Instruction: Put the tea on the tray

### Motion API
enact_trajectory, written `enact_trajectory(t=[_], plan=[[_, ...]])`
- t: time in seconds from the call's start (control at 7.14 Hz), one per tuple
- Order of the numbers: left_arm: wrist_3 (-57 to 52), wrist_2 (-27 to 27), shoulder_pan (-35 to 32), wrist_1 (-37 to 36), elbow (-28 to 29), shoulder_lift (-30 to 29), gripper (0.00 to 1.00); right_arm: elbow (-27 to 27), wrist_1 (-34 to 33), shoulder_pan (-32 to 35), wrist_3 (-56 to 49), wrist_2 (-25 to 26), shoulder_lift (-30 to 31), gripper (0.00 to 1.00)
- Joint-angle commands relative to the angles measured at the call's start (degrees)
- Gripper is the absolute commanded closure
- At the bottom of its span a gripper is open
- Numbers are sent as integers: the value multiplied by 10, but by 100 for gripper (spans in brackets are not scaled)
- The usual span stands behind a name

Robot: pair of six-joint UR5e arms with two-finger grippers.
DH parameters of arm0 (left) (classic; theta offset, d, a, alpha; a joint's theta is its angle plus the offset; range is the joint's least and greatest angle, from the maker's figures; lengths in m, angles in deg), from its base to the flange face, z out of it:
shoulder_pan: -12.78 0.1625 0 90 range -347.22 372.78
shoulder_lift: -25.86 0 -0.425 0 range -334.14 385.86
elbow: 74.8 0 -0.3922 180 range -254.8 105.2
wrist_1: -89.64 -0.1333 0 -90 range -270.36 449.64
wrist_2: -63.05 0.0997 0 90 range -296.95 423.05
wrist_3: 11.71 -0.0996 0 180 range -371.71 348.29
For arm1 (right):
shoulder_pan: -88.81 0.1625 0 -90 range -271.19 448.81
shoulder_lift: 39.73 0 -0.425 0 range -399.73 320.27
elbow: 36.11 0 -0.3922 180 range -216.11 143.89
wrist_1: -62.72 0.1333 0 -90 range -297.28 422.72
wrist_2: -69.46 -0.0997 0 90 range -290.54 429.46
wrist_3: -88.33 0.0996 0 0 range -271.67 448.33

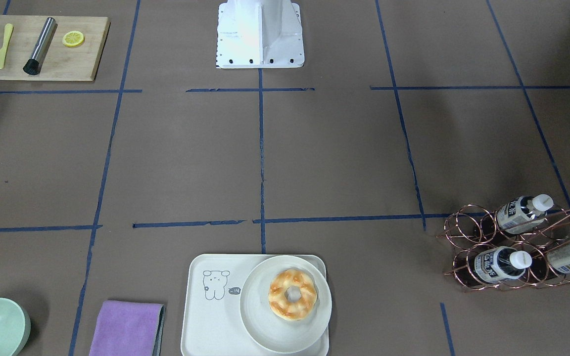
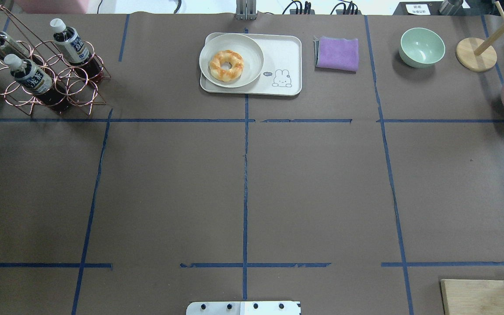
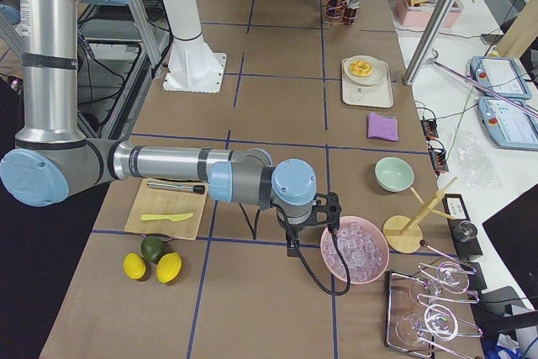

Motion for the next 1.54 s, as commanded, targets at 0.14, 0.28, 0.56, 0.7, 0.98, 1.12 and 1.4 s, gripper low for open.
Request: enact_trajectory(t=[0.14,0.28,0.56,0.7,0.98,1.12,1.4], plan=[[5,0,1,11,-30,-9,0,-2,0,0,0,0,-2,0],[5,0,1,26,-52,-16,0,-1,-2,-4,0,-1,-8,0],[127,0,8,149,-78,-22,0,-4,-2,-16,0,-4,-10,0],[232,7,38,264,-76,-20,0,-5,-2,-24,0,-4,-11,0],[374,107,116,383,-78,-21,0,-5,0,-30,8,-1,-11,0],[427,182,165,423,-78,-21,0,-6,0,-29,10,-4,-17,0],[502,280,219,484,-79,-21,0,-14,0,-28,12,-20,-18,0]])
